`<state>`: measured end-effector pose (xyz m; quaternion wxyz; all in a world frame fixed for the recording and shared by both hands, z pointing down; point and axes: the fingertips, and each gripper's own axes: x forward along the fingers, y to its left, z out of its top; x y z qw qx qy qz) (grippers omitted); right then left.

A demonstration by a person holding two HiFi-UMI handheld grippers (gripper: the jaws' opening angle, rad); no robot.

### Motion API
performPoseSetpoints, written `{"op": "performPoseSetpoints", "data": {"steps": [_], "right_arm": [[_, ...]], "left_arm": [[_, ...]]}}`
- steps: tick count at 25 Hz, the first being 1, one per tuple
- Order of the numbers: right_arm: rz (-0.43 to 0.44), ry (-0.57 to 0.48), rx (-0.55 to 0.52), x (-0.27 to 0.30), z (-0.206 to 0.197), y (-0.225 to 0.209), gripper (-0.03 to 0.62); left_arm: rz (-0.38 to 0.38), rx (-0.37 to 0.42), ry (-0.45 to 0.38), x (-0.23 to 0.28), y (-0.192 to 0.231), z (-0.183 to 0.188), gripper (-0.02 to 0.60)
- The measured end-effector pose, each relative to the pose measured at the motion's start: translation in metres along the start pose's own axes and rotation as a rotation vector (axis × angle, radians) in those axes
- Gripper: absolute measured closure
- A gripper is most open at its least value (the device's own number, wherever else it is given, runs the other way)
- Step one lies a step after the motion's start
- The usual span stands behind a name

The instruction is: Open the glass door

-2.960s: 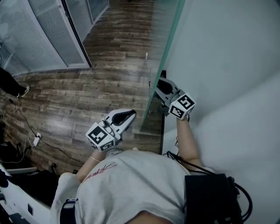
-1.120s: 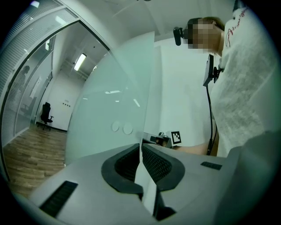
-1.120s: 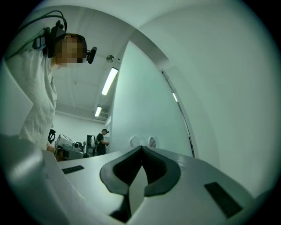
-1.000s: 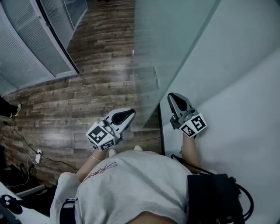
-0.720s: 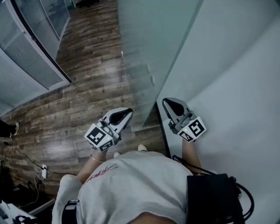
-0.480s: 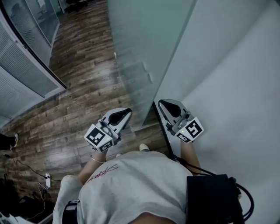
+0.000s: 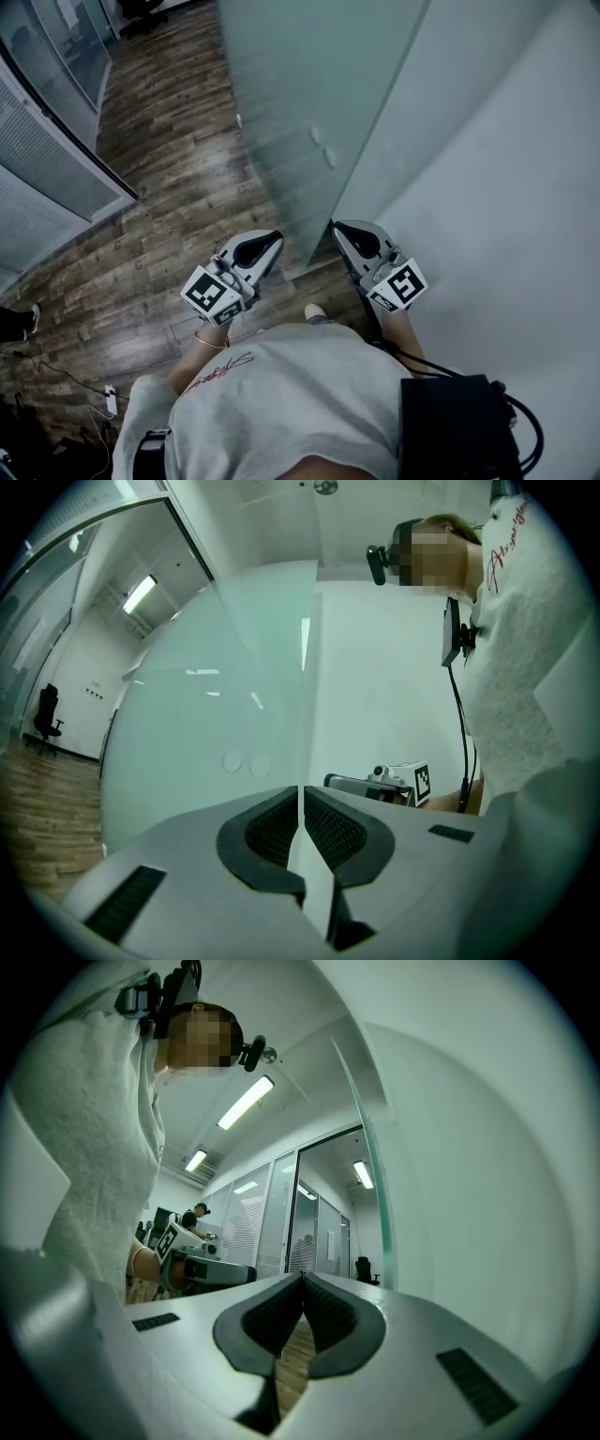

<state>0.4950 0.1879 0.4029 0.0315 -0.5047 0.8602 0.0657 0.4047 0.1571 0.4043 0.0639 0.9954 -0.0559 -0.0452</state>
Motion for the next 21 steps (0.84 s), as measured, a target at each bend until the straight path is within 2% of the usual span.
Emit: {"op": "performPoseSetpoints", "data": {"steps": [7,21], "right_arm": [[0.011,0.004,0.005,0.007,0.000,0.020,0.576],[0.051,0.015,-0.014,0.005,0.003,0.029,0.576]], "left_arm": [[-0.016,-0.001,-0.005,-0.013,-0.003,0.001,0.547],[0.010,0.002,-0.017,-0.019,-0.008,0.005,0.547]]}}
